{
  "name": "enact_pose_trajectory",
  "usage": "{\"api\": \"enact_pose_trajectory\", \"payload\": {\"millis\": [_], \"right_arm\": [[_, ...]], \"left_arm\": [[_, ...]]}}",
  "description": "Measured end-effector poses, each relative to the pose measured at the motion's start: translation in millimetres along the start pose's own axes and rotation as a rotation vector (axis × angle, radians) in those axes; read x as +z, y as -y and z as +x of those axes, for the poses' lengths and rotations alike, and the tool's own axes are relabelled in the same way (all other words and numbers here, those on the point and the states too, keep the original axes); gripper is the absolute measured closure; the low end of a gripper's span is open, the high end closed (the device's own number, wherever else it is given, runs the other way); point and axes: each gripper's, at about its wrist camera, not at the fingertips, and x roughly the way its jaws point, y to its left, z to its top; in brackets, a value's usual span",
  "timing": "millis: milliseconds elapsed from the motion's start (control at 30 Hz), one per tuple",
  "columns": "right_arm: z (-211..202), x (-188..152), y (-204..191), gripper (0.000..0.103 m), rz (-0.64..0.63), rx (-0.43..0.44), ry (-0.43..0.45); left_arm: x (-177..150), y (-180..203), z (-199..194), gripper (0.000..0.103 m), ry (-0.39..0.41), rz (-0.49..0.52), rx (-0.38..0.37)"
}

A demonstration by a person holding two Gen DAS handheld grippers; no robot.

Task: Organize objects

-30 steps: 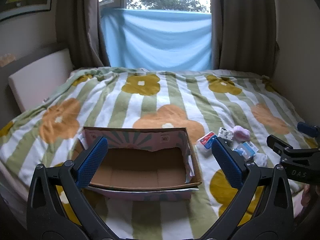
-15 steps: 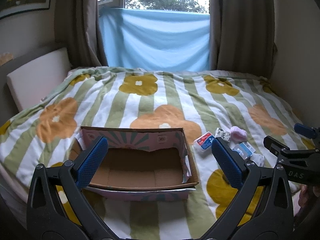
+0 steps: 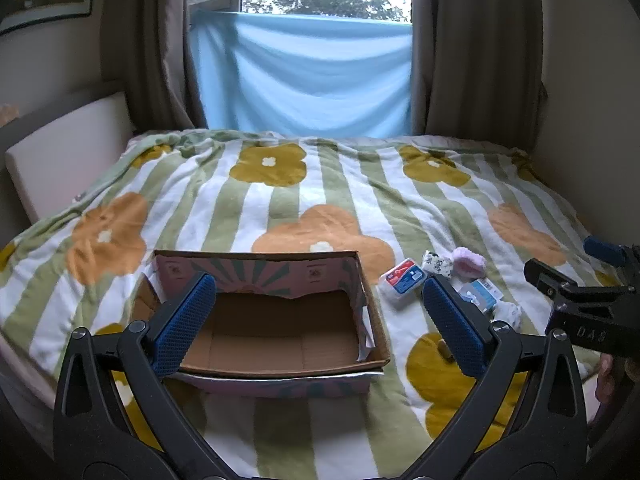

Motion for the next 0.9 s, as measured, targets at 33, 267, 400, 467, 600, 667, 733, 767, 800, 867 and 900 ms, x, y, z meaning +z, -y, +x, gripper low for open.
{"api": "enact_pose_trajectory", "payload": {"millis": [33, 267, 400, 467, 600, 667, 733, 767, 800, 867, 900], "right_arm": [[-1, 1, 1, 0.000, 0.002, -0.003, 0.002], [-1, 11, 10, 0.000, -0.002, 0.004, 0.012], [-3, 22, 25, 0.000, 0.002, 0.002, 0.033], [-3, 26, 33, 0.000, 0.003, -0.002, 0.037], [4, 31, 52, 0.000, 0.028, -0.005, 0.021], [8, 29, 61, 0.000, 0.037, -0.017, 0.010], [14, 25, 71, 0.000, 0.046, -0.029, -0.004], [17, 22, 75, 0.000, 0.051, -0.032, -0.014], [19, 19, 80, 0.000, 0.054, -0.033, -0.022], [25, 13, 87, 0.000, 0.059, -0.035, -0.040], [28, 10, 90, 0.000, 0.061, -0.037, -0.047]], "left_arm": [[0, 0, 0, 0.000, 0.000, 0.000, -0.004], [3, 6, 6, 0.000, -0.015, 0.018, -0.038], [7, 14, 8, 0.000, -0.017, 0.029, -0.073], [8, 20, 9, 0.000, -0.020, 0.034, -0.092], [9, 36, 14, 0.000, -0.031, 0.058, -0.123], [8, 44, 17, 0.000, -0.036, 0.070, -0.135], [7, 55, 21, 0.000, -0.045, 0.083, -0.153], [6, 61, 24, 0.000, -0.050, 0.089, -0.162], [4, 66, 26, 0.000, -0.055, 0.095, -0.169], [1, 80, 32, 0.000, -0.069, 0.112, -0.188], [-1, 85, 35, 0.000, -0.074, 0.119, -0.196]]}}
